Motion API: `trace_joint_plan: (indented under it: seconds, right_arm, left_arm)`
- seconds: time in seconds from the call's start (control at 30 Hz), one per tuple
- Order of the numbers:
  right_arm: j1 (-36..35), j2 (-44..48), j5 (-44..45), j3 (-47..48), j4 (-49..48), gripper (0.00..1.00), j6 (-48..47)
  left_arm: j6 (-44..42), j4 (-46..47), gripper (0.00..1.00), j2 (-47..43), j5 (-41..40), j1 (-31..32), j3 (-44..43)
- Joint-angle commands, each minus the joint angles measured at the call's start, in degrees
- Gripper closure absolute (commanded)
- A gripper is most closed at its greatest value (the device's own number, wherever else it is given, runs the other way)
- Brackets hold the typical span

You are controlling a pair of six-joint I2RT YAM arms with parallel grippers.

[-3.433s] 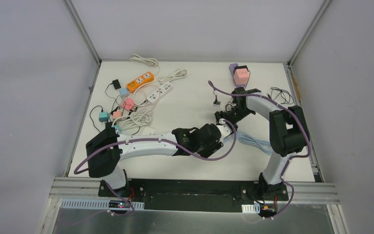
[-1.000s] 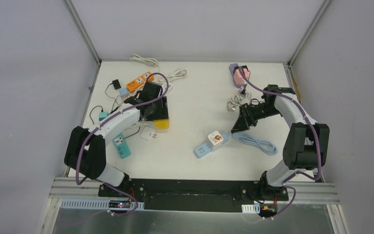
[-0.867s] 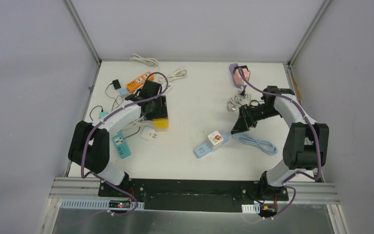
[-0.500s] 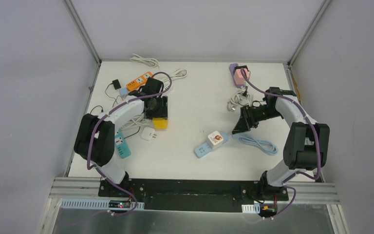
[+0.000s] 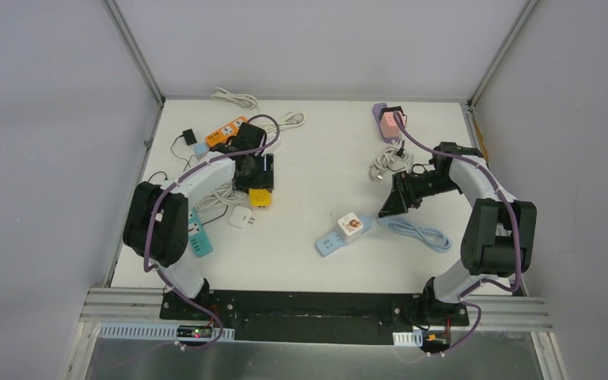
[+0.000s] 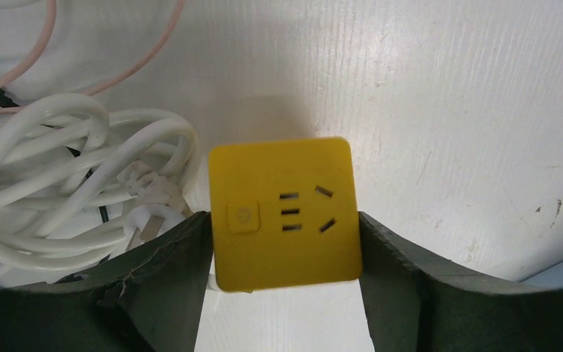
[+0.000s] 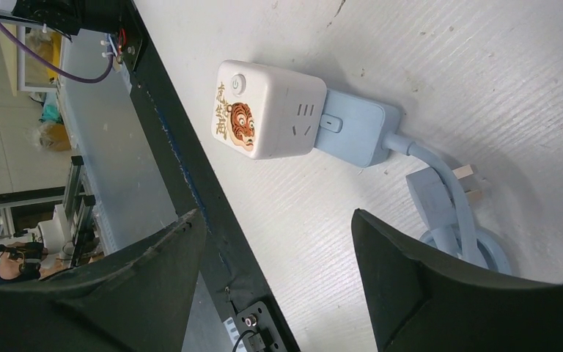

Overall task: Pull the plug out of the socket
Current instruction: Place the plug at the center of the board.

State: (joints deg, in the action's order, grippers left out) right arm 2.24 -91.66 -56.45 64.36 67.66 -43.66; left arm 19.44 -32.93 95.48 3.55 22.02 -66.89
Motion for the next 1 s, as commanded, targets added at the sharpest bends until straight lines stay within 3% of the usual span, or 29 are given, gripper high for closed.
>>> trace_joint_plan:
  seconds: [0.0, 0.13, 0.4, 0.7, 0.8, 0.87, 0.97]
  right_arm:
    - [0.4, 2.4, -1.9, 0.0, -1.0, 0.24, -0.9]
    - [0.6, 3.3, -2.1, -0.8, -1.3, 0.24, -1.0]
    - [1.8, 5.9, -2.8, -2.3, -2.4, 0.24, -0.8]
    - [4.4, 8.9, -4.1, -4.1, -3.6, 0.24, -1.7]
    - [5.4, 9.6, -4.6, -4.4, -3.6, 0.24, -1.8]
    - [6.0, 10.1, -5.1, -4.6, -3.7, 0.24, -1.9]
    - [6.7, 10.9, -5.8, -5.2, -4.1, 0.24, -1.9]
  left_arm:
    - [-0.8, -1.4, 0.29, -2.3, -2.3, -0.5, -2.3]
    - [-0.8, -2.4, 0.21, -4.2, -2.3, -0.5, -2.2]
    - [-0.5, -4.0, 0.21, -12.3, -1.3, -0.5, -1.7]
    - [-1.5, -3.7, 0.21, -28.1, 0.0, -0.5, 2.3]
    - [-0.8, -1.8, 0.13, -33.2, 0.7, -0.5, 4.4]
    - [1.6, 0.5, 0.02, -36.4, 1.2, -0.5, 7.0]
    - [6.2, 5.1, 0.01, -40.3, 4.4, -0.5, 11.0]
